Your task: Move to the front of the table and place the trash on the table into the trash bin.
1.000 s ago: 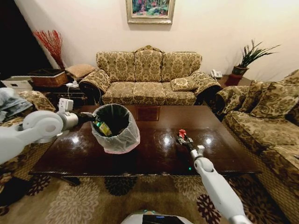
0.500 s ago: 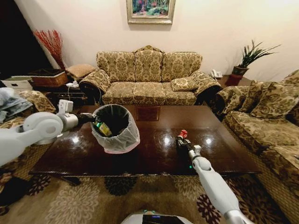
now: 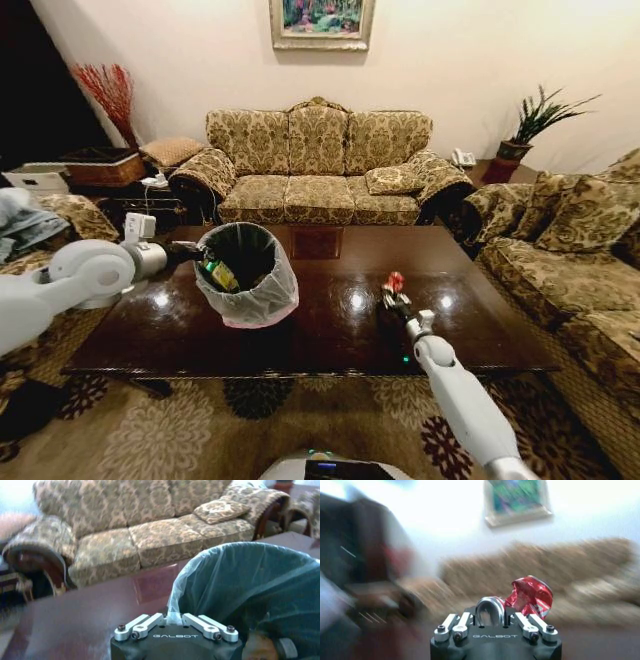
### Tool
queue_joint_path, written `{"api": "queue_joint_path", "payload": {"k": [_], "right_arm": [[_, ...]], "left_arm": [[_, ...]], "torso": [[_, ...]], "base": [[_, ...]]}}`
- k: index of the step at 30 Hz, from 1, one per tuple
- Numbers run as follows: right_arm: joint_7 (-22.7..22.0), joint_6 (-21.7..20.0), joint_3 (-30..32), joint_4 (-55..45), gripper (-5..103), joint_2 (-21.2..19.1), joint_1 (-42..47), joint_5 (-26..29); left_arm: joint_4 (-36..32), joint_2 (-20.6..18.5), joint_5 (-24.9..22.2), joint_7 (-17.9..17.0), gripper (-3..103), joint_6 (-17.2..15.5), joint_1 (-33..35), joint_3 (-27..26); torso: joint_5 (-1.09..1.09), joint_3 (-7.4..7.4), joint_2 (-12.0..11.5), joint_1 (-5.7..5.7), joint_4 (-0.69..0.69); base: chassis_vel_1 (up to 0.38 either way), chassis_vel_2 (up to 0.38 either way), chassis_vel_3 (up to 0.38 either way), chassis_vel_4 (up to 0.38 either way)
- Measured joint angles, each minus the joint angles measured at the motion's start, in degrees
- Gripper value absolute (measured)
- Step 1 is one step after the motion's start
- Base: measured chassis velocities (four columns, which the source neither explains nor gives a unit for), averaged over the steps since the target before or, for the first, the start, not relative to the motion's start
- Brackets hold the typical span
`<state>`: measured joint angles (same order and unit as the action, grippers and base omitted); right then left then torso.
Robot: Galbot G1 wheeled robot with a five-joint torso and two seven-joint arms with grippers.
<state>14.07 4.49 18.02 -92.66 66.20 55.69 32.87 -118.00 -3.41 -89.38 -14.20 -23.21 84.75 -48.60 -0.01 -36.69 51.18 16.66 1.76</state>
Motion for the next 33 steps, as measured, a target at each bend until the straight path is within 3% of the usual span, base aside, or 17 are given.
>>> {"api": "queue_joint_path", "payload": {"k": [5, 7, 13, 19, 26, 29, 33], "right_arm": [[2.21, -4.5, -3.14, -14.62, 33, -1.04, -0.46, 7.98], [2.7, -7.56, -7.15, -21.55, 33, -1.98, -3.03, 14.97], [3.16, -11.75, -17.11, -26.12, 33, -2.71, -13.74, 25.74], [6.16, -13.57, -22.14, -25.68, 33, -3.33, -18.51, 27.46], [6.65, -14.55, -26.68, -23.23, 30, -3.27, -20.05, 22.76], [6.65, -14.59, -27.58, -22.23, 44, -2.84, -20.12, 20.87], [6.57, -14.62, -27.7, -21.87, 55, -2.72, -20.09, 20.21]], "left_arm": [[-2.78, -0.56, 1.75, 1.22, 2, 0.14, 0.51, 0.27], [-4.12, -1.19, 2.18, 1.95, 2, 0.14, 0.61, 0.27], [-6.33, -1.71, 0.62, 1.92, 2, 0.09, 0.6, 0.25], [-6.84, -1.4, -0.02, 1.4, 2, 0.03, 0.41, 0.19], [-7.61, -1.23, -1.41, 0.88, 2, 0.12, -0.05, -0.29], [-7.82, -0.53, -1.63, 0.71, 2, 0.12, -0.09, -0.31], [-7.89, -0.06, -1.65, 0.71, 2, 0.11, -0.1, -0.29]], "torso": [[-0.02, 0.0, 0.0, 0.0, 0.01], [0.03, 0.01, 0.01, -0.01, -0.02], [0.0, 0.0, 0.01, 0.0, 0.01], [0.0, 0.01, 0.01, 0.0, 0.01], [0.02, 0.0, 0.01, 0.0, -0.01], [0.02, 0.0, 0.01, 0.0, 0.0], [0.01, 0.01, 0.01, 0.0, 0.0]], "base": [[0.0, 0.0, 0.0, 0.0], [0.0, 0.0, 0.0, 0.0], [0.0, 0.0, 0.0, 0.0], [0.0, 0.0, 0.0, 0.0], [0.0, 0.0, 0.0, 0.0], [0.0, 0.0, 0.0, 0.0], [0.0, 0.0, 0.0, 0.0]]}}
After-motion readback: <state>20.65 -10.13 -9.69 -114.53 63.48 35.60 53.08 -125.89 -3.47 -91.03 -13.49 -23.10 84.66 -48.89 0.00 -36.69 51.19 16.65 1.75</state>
